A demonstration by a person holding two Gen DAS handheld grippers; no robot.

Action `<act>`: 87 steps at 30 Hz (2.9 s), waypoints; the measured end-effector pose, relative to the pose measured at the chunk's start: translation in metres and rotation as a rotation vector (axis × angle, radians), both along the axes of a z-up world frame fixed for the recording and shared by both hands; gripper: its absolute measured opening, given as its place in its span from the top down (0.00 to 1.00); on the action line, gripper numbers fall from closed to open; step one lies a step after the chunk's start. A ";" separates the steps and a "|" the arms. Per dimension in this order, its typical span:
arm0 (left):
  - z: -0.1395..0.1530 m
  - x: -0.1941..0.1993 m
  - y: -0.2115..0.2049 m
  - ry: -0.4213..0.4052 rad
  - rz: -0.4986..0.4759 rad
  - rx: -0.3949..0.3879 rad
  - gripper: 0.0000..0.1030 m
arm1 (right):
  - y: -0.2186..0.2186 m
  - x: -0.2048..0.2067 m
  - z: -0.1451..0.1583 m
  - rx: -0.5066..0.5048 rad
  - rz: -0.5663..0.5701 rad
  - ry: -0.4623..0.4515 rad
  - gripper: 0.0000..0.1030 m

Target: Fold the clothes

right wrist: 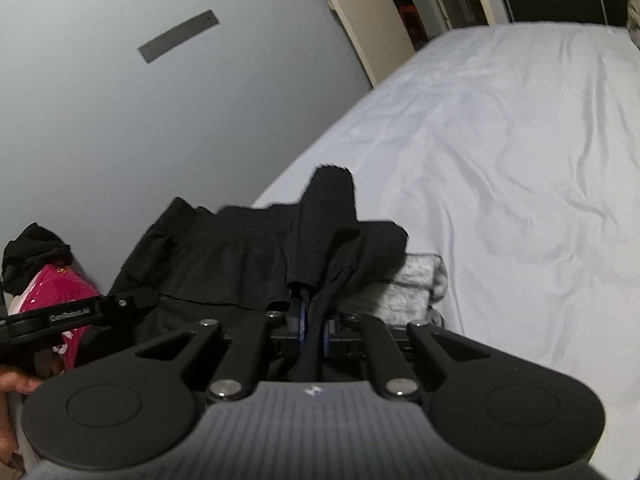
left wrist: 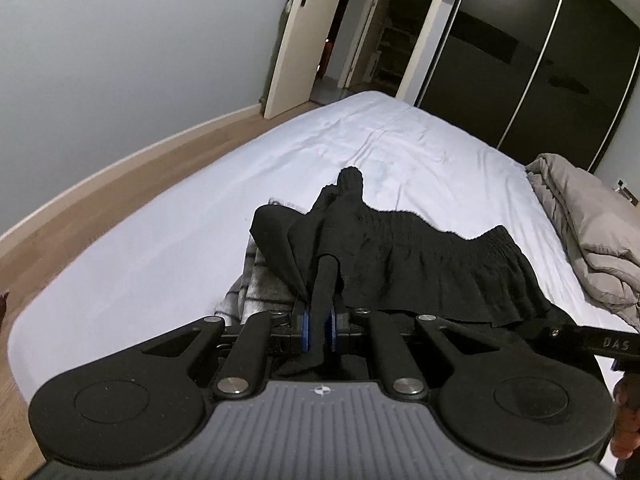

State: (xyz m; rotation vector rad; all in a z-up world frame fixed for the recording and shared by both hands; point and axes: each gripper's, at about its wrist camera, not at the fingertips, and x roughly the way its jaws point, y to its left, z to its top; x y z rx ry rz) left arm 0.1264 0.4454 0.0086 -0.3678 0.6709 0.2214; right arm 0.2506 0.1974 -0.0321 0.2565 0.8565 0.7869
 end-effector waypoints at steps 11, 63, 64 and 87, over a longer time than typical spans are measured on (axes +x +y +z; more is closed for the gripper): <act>-0.013 0.005 0.000 0.026 0.018 0.003 0.92 | 0.009 0.010 -0.030 -0.016 -0.020 0.044 0.90; 0.153 -0.087 -0.293 -0.287 -0.308 0.202 0.22 | -0.240 -0.160 0.180 -0.305 -0.320 -0.418 0.10; 0.149 -0.090 -0.303 -0.287 -0.316 0.196 0.21 | -0.250 -0.168 0.177 -0.323 -0.340 -0.430 0.09; -0.004 -0.121 -0.439 -0.056 -0.452 0.281 0.21 | -0.360 -0.255 0.024 -0.465 -0.595 -0.266 0.08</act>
